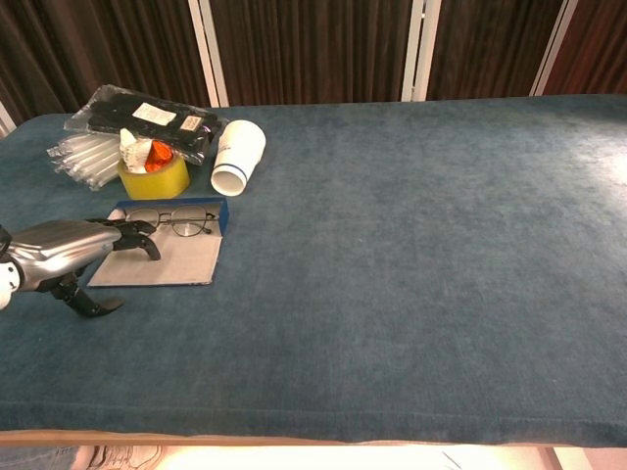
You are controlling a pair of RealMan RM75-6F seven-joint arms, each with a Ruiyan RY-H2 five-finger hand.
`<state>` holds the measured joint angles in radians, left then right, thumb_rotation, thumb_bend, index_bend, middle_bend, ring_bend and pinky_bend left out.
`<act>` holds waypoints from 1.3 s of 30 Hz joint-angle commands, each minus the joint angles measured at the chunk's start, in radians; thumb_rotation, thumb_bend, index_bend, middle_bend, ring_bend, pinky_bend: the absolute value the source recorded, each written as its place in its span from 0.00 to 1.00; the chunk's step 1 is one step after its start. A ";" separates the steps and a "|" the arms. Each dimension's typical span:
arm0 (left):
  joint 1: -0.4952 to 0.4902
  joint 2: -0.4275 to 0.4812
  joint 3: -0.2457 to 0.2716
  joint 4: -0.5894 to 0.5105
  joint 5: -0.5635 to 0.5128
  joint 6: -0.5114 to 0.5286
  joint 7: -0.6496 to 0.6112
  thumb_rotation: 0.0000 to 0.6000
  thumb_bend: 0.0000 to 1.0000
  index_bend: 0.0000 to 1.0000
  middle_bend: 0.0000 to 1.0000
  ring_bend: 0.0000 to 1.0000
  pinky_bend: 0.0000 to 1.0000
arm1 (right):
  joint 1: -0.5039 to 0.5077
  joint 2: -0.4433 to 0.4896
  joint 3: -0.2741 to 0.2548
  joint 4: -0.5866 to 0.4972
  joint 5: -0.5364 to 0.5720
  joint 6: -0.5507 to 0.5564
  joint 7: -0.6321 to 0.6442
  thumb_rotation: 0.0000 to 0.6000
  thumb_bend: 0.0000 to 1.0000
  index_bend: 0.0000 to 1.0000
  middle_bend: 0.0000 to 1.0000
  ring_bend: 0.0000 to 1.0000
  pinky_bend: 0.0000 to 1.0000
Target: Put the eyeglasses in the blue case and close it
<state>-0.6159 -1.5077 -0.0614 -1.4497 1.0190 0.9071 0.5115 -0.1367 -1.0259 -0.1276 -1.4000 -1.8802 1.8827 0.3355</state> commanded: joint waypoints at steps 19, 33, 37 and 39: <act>-0.046 -0.072 -0.022 0.081 -0.069 0.036 0.049 1.00 0.38 0.53 0.00 0.00 0.04 | -0.002 0.001 0.000 0.010 -0.003 0.015 0.019 1.00 0.12 0.00 0.00 0.00 0.00; -0.002 -0.222 -0.037 0.319 0.217 0.192 -0.305 1.00 0.43 0.59 0.03 0.00 0.07 | -0.008 -0.001 0.001 0.020 -0.001 0.027 0.029 1.00 0.12 0.00 0.00 0.00 0.00; 0.001 -0.258 -0.037 0.396 0.245 0.193 -0.363 1.00 0.44 0.62 0.06 0.00 0.07 | -0.008 0.000 0.003 0.023 0.006 0.027 0.038 1.00 0.12 0.00 0.00 0.00 0.00; 0.005 -0.264 -0.037 0.409 0.255 0.193 -0.382 1.00 0.46 0.64 0.06 0.00 0.07 | -0.008 0.001 0.003 0.024 0.007 0.026 0.042 1.00 0.12 0.00 0.00 0.00 0.00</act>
<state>-0.6168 -1.7563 -0.0978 -1.0568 1.2587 1.0916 0.1479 -0.1443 -1.0251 -0.1244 -1.3759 -1.8732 1.9091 0.3771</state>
